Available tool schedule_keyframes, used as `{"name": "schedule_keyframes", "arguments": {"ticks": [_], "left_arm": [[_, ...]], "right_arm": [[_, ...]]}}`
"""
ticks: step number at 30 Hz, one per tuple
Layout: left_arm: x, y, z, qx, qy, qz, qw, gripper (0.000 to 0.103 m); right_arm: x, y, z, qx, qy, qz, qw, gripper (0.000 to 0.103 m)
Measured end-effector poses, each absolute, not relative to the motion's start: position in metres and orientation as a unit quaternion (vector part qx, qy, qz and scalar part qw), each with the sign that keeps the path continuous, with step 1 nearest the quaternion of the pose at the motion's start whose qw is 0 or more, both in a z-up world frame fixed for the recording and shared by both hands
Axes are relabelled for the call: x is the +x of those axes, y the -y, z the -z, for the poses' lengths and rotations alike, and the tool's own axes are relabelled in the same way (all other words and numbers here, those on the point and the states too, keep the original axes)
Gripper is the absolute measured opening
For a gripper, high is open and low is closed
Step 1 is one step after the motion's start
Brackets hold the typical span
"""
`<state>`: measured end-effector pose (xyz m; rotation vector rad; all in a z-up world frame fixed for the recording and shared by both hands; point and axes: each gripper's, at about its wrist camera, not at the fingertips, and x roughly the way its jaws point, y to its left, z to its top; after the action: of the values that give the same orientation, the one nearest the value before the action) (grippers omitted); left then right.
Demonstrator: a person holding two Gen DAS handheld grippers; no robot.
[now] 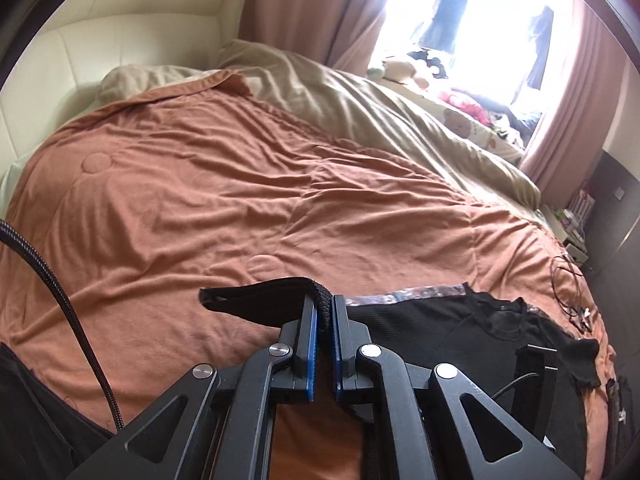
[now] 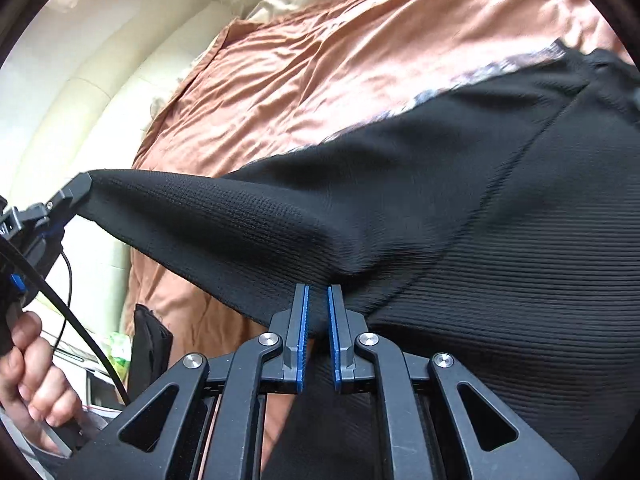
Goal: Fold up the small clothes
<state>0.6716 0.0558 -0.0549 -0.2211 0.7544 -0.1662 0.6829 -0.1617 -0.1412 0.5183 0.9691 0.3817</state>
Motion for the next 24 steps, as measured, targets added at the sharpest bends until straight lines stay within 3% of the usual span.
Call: {"name": "schedule_keyframes", "arguments": {"ticks": [2, 4, 6, 15, 24], "left_arm": [[0.67, -0.044, 0.05, -0.112, -0.367, 0.1, 0.918, 0.006], [0.667, -0.028, 0.044, -0.108, -0.366, 0.118, 0.917, 0.006], [0.664, -0.014, 0.04, -0.101, -0.365, 0.132, 0.916, 0.006], [0.651, 0.072, 0.037, -0.081, -0.379, 0.229, 0.893, 0.006], [0.628, 0.154, 0.087, -0.035, -0.438, 0.314, 0.842, 0.008]], "right_arm": [[0.675, 0.175, 0.136, 0.252, -0.453, -0.179, 0.836, 0.018], [0.666, 0.189, 0.13, 0.251, -0.446, -0.17, 0.842, 0.048], [0.653, 0.205, 0.122, 0.259, -0.436, -0.16, 0.847, 0.055], [0.589, 0.274, 0.091, 0.271, -0.411, -0.112, 0.863, 0.055], [0.522, 0.325, 0.076, 0.274, -0.414, -0.037, 0.867, 0.055]]}}
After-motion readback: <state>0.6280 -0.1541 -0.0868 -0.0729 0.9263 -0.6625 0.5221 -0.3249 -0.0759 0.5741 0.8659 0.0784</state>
